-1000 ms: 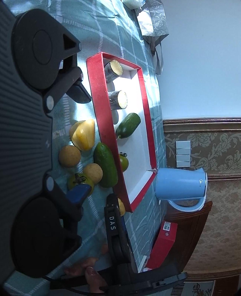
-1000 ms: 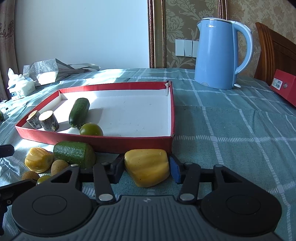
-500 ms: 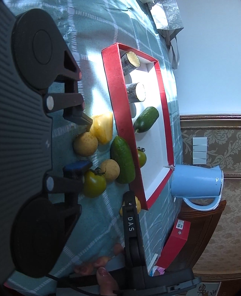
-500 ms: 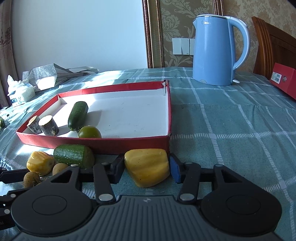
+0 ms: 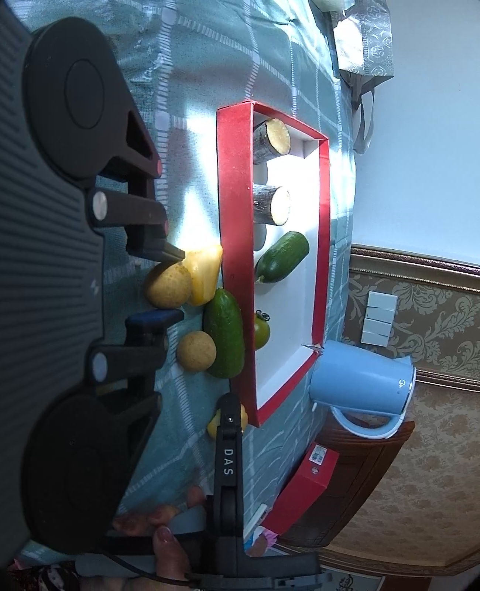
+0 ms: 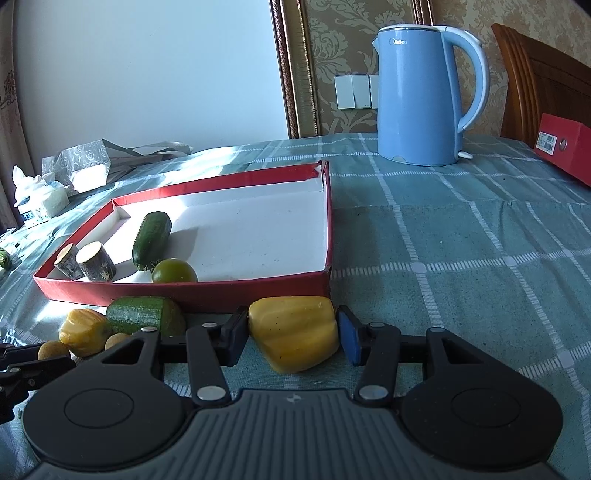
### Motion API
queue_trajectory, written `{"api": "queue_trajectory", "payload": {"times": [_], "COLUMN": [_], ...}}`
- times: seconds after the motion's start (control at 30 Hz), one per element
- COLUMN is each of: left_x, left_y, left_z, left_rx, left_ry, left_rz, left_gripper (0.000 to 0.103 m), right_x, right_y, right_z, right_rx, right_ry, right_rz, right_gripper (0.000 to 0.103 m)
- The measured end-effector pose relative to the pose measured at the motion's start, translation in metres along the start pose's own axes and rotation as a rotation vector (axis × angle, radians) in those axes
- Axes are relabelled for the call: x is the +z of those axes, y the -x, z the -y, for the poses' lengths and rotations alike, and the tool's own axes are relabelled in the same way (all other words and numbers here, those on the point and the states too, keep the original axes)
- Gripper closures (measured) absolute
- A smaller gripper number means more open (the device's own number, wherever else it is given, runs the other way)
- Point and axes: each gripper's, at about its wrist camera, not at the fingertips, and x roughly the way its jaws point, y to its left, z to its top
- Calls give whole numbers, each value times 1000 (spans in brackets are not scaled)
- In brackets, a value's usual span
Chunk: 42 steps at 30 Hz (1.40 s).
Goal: Organize fruits
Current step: 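Close the right tool on the yellow pepper while the left tool grasps a brown potato, then lower the potato into the tray and open the left tool while the right tool holds the pepper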
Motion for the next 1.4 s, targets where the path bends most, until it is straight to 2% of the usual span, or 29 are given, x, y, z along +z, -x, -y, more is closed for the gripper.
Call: {"api": "queue_trajectory", "payload": {"times": [0.23,0.37,0.5,0.7,1.0,1.13,1.23,1.4], "left_x": [2,11,32,67,84,88,88,82], "left_y": [13,14,15,-8,-56,-75,-86,-98], "left_z": [-8,-13,-9,-7,-16,-19,-18,-28], "left_rx": [-4,-31,-18,40,146,167,229,244], "left_ry": [54,106,102,85,67,59,22,31], "left_rz": [89,128,186,214,163,129,120,86], "left_gripper": [79,79,79,79,79,79,79,79], "right_x": [-1,-1,-2,-5,-5,-5,-5,-5], "right_y": [1,2,8,11,10,10,10,9], "right_z": [3,9,23,43,47,48,49,49], "right_rx": [1,-2,-2,15,27,29,33,41], "right_ry": [-21,-58,-138,-252,-275,-280,-285,-288], "right_rz": [5,16,50,72,74,77,77,77], "right_gripper": [53,53,53,53,53,53,53,53]}}
